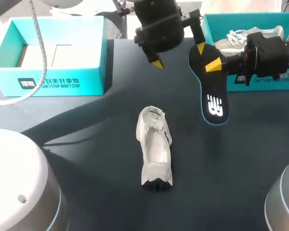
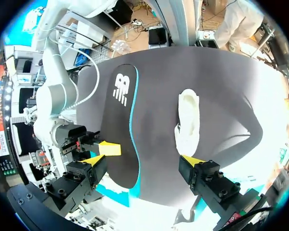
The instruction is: Take the shoe out of the shoebox, open the shoe tongue, remove and reinsert the insole, then place the shoe into the shoebox
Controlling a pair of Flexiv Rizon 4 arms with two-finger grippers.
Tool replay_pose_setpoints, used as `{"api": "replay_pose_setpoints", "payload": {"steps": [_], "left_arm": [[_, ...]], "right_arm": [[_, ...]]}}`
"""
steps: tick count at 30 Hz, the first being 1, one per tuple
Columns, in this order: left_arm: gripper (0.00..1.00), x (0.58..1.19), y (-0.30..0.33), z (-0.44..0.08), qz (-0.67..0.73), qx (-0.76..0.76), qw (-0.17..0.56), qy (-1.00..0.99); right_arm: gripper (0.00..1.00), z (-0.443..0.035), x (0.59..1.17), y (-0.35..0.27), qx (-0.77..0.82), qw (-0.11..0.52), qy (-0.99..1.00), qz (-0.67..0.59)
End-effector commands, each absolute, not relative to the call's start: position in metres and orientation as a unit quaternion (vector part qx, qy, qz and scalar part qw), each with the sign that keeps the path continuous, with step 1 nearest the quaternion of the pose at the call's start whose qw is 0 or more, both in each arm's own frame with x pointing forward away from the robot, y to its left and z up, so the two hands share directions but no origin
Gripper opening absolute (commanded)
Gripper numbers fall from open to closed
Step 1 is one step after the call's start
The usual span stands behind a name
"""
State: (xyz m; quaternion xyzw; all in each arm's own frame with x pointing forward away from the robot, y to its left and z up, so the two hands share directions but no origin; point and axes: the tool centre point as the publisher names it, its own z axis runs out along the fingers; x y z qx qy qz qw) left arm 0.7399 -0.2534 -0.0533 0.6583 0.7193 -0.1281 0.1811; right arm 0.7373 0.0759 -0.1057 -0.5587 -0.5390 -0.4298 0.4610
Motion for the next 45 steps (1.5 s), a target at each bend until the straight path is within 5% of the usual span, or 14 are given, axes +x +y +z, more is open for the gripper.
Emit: {"api": "replay_pose_setpoints", "payload": {"steps": [1,45], "left_arm": [[1.0,0.741,-0.245,-0.059,-0.333,0.583,0.398,0.625],[1.0,0.749,-0.243,-0.056,-0.431,0.529,0.463,0.566]], "right_arm": [[0.0,-0.107,0.738,0.078,-0.559,0.461,-0.539,-0.43],[0.0,-0.091,0.747,0.079,-0.536,0.477,-0.513,-0.472]]}}
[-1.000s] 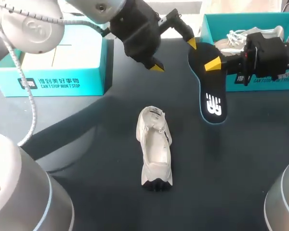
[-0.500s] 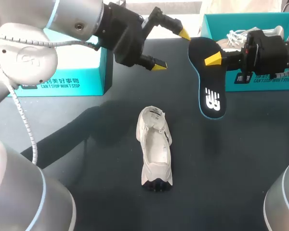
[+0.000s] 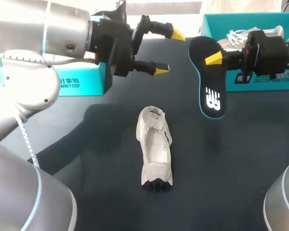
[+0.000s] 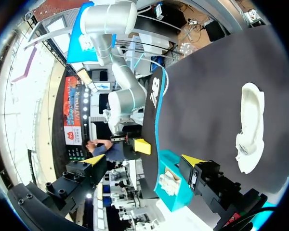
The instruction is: Take the shoe out of the shoebox, open the shoe tongue, remove and reinsert the insole, then place the shoe into the shoebox
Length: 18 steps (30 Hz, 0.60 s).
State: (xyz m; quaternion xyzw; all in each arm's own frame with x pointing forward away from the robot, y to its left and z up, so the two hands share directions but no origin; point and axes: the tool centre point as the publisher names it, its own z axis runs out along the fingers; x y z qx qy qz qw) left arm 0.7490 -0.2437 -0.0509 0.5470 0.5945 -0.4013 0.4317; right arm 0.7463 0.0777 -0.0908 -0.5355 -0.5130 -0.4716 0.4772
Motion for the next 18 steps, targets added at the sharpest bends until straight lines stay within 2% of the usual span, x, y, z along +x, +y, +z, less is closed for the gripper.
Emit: {"api": "replay_pose_setpoints", "payload": {"steps": [1,18], "left_arm": [[1.0,0.7486,-0.2435,-0.0557,-0.431,0.529,0.464,0.566],[1.0,0.7505,-0.2455,-0.0518,-0.43,0.53,0.466,0.563]], "right_arm": [[0.0,-0.0907,0.7465,0.0786,-0.535,0.477,-0.513,-0.472],[0.0,-0.0873,0.744,0.0792,-0.537,0.47,-0.517,-0.472]]}}
